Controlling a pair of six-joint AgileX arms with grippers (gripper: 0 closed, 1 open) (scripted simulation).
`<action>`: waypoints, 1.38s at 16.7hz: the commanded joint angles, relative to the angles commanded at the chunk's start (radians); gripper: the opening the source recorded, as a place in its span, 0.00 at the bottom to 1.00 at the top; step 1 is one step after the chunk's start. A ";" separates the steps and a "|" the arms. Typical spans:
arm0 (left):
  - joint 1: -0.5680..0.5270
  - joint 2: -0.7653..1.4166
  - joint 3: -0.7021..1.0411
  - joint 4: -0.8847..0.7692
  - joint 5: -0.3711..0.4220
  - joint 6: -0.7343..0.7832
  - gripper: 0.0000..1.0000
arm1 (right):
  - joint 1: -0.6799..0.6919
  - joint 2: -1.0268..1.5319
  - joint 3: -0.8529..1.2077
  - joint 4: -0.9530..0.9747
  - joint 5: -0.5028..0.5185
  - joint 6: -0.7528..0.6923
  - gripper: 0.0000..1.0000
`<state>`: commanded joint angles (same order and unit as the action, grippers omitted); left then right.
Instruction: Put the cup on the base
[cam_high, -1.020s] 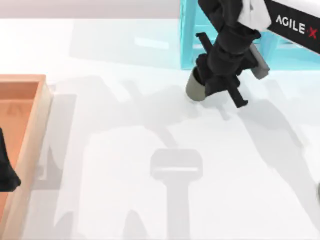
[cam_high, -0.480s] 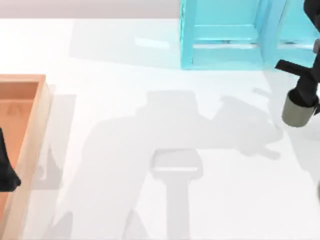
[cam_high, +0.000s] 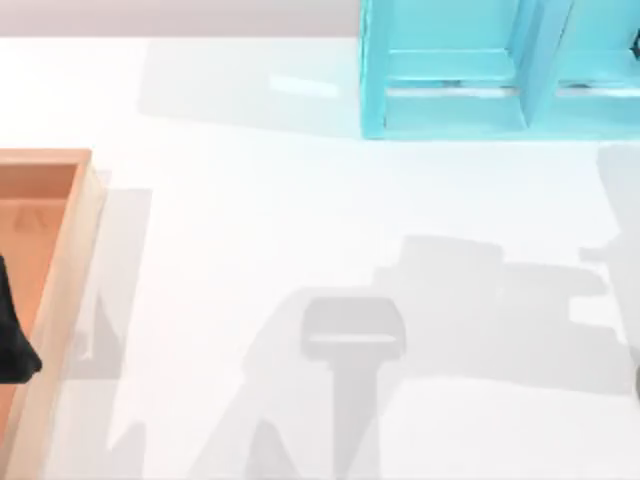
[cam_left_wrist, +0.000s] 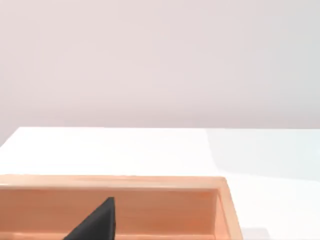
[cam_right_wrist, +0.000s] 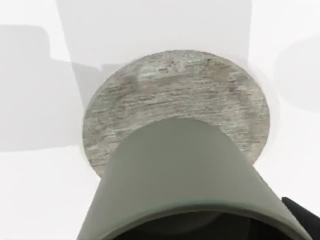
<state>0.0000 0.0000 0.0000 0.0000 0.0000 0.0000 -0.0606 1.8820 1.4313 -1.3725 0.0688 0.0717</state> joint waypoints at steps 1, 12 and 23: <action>0.000 0.000 0.000 0.000 0.000 0.000 1.00 | -0.011 -0.015 -0.021 -0.013 -0.001 -0.047 0.00; 0.000 0.000 0.000 0.000 0.000 0.000 1.00 | -0.032 -0.036 -0.082 -0.025 -0.003 -0.143 0.00; 0.000 0.000 0.000 0.000 0.000 0.000 1.00 | -0.021 -0.012 -0.291 0.212 -0.009 -0.126 0.00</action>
<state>0.0000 0.0000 0.0000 0.0000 0.0000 0.0000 -0.0815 1.8702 1.1399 -1.1602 0.0601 -0.0539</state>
